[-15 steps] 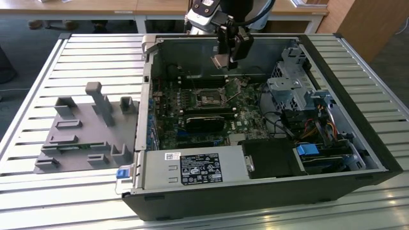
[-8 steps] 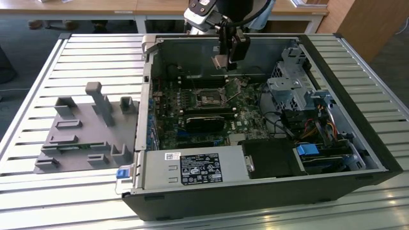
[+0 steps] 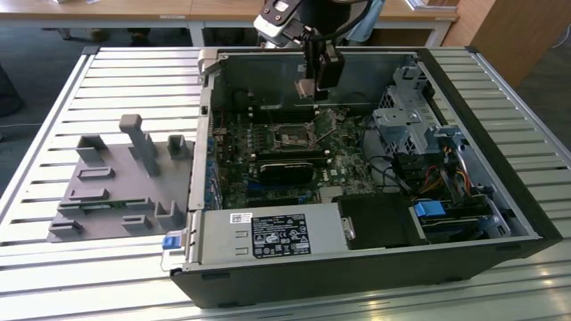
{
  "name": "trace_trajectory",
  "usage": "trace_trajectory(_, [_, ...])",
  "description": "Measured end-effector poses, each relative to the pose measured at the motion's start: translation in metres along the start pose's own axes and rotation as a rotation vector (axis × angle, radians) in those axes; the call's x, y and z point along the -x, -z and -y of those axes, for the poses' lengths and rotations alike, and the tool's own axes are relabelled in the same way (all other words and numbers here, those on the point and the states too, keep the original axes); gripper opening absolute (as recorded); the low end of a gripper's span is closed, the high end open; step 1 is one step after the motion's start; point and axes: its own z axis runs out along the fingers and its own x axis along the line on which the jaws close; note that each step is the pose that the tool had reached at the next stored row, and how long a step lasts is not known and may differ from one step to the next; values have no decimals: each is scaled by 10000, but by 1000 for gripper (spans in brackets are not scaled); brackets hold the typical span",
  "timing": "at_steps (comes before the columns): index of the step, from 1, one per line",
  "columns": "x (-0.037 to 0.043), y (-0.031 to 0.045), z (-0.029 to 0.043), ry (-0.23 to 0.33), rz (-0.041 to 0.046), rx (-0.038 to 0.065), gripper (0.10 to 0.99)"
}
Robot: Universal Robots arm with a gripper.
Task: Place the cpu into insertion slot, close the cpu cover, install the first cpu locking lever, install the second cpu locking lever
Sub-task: 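Place the cpu into insertion slot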
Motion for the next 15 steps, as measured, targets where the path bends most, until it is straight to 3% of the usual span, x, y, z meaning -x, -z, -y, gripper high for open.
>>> trace_trajectory(7, [-65,-127,19,-18,56,-5,541])
trace_trajectory(13, [-68,-235,27,-15,81,-8,541])
trace_trajectory(15, [-68,-254,29,-12,149,-15,541])
